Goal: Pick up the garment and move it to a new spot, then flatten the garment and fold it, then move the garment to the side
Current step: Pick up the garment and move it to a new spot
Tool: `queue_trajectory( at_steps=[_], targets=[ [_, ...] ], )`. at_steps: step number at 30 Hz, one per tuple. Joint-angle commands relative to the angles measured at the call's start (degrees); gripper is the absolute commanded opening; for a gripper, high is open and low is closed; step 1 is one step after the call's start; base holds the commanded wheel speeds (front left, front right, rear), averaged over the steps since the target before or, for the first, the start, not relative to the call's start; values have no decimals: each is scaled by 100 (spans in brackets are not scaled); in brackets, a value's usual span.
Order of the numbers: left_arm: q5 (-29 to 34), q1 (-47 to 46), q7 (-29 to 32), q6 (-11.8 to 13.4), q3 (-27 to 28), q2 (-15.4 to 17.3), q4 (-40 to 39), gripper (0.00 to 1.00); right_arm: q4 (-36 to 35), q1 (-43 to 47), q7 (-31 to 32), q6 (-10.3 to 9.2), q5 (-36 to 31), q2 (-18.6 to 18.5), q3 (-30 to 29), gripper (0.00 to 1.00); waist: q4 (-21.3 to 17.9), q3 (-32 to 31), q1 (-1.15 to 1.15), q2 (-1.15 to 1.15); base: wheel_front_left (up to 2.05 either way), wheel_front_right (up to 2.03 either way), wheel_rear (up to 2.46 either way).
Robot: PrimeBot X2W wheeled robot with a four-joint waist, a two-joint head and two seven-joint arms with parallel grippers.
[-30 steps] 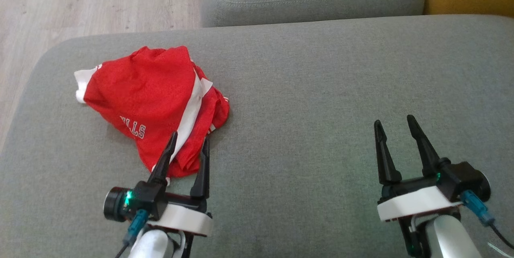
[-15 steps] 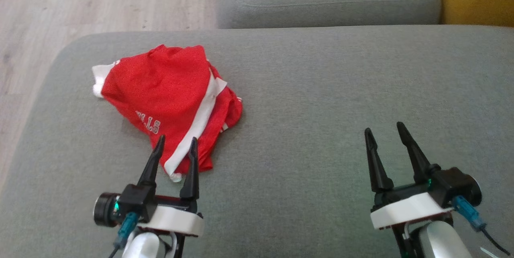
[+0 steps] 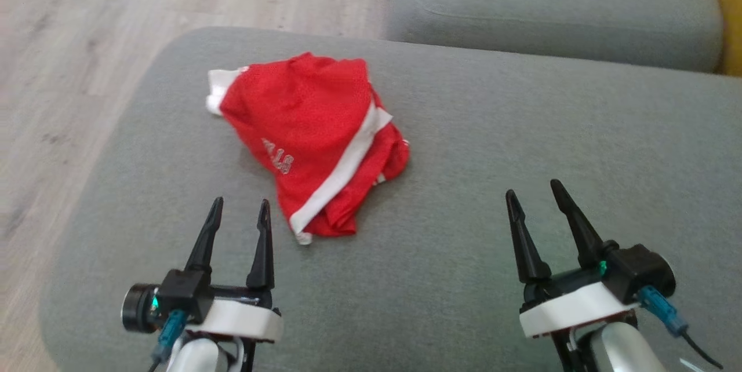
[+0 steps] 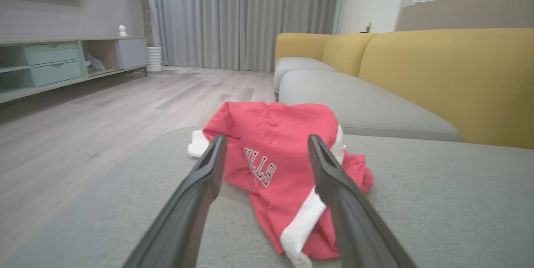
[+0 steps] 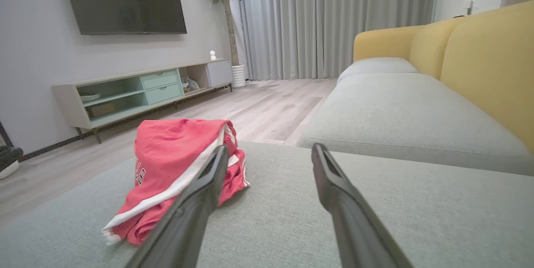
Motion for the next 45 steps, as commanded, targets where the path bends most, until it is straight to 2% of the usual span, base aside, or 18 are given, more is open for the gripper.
queue_trajectory(
  at_steps=[1,14,19,23,27,31,38,39,43,45],
  targets=[
    [45,-89,-55,-17,219,2,-175,100,-191,-41,-62,44,68,-34,157,100,205,-80,0,0,0,0,0],
    [163,23,-55,-128,307,-14,-82,100,-199,56,-62,44,131,-34,365,100,769,-187,0,0,0,0,0],
    [212,-50,-55,-205,334,10,-67,100,-214,12,-62,44,140,-34,411,100,716,-79,0,0,0,0,0],
    [286,-446,-53,-412,266,203,47,100,-239,-80,-62,44,108,-34,417,100,514,175,0,0,0,0,0],
    [115,-1439,390,-691,93,484,284,100,-277,-235,-62,44,18,-34,402,100,238,547,0,0,0,0,0],
    [-274,-2772,1286,-784,-411,1028,584,100,-319,-445,-62,44,-38,-34,399,100,-115,981,0,0,0,0,0],
    [-1910,-4554,2903,-789,-1631,2162,1270,100,-362,-793,-62,44,39,-34,471,100,-731,1537,0,0,0,0,0],
    [-2337,-4790,3200,-790,-1851,2360,1437,100,-392,-847,-62,44,150,-34,463,100,-865,1630,0,0,0,0,0],
    [-2637,-5094,3489,-790,-2306,2751,1776,100,-392,-913,-62,44,173,-34,443,100,-1052,1756,0,0,0,0,0],
    [-2693,-5138,3513,-790,-2393,2803,1868,100,-394,-925,-62,44,171,-34,436,100,-1085,1776,0,0,0,0,0]
  ],
)
